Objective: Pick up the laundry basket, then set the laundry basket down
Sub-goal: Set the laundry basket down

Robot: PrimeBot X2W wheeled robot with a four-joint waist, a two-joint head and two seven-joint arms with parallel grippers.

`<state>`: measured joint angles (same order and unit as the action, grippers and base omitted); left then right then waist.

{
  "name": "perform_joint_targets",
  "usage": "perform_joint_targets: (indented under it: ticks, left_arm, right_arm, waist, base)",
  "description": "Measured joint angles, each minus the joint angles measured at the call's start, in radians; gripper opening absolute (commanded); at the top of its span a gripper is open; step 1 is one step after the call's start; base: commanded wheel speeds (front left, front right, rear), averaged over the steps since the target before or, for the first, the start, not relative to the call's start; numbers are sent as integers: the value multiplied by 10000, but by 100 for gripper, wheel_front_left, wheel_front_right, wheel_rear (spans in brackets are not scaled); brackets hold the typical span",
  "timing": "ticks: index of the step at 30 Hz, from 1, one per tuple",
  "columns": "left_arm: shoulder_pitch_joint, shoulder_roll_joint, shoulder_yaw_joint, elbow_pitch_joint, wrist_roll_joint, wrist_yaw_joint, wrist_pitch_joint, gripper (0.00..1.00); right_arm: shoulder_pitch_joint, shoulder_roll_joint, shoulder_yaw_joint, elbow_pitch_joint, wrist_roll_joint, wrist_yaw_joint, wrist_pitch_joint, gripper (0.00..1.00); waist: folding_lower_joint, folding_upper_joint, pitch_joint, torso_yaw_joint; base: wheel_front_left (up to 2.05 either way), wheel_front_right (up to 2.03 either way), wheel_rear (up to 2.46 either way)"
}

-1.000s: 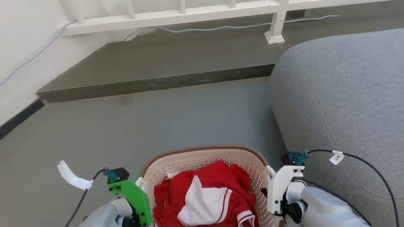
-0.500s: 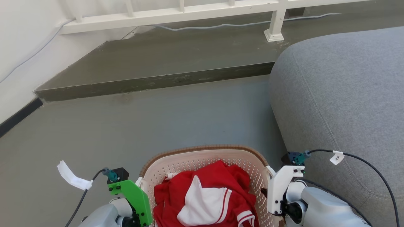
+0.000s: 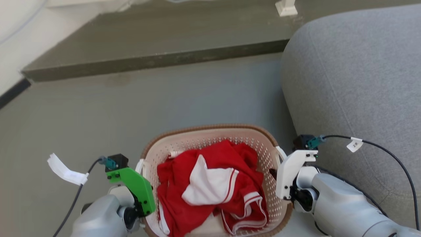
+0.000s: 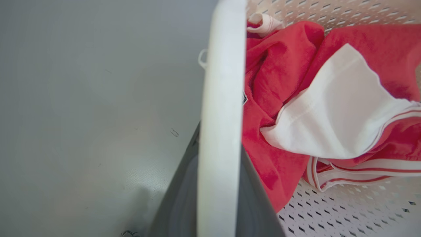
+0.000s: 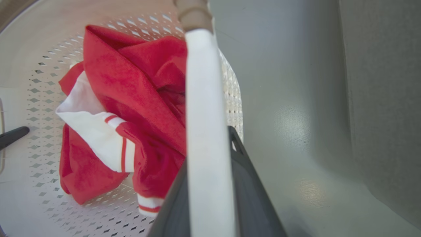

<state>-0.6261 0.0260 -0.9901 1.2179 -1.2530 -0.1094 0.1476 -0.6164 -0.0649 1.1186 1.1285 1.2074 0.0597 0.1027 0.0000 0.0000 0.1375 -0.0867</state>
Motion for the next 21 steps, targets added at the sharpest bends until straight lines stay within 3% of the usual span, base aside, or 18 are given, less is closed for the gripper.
perform_joint_targets:
  ticks: [21]
  left_arm:
    - [-1521, 612, 113, -573, 245, -130, -1110, 0]
  right_arm:
    - [-1539, 40, -86, -380, -226, -642, -1419, 0]
  waist:
    - [1, 0, 2584, 15]
  base:
    - [0, 0, 0]
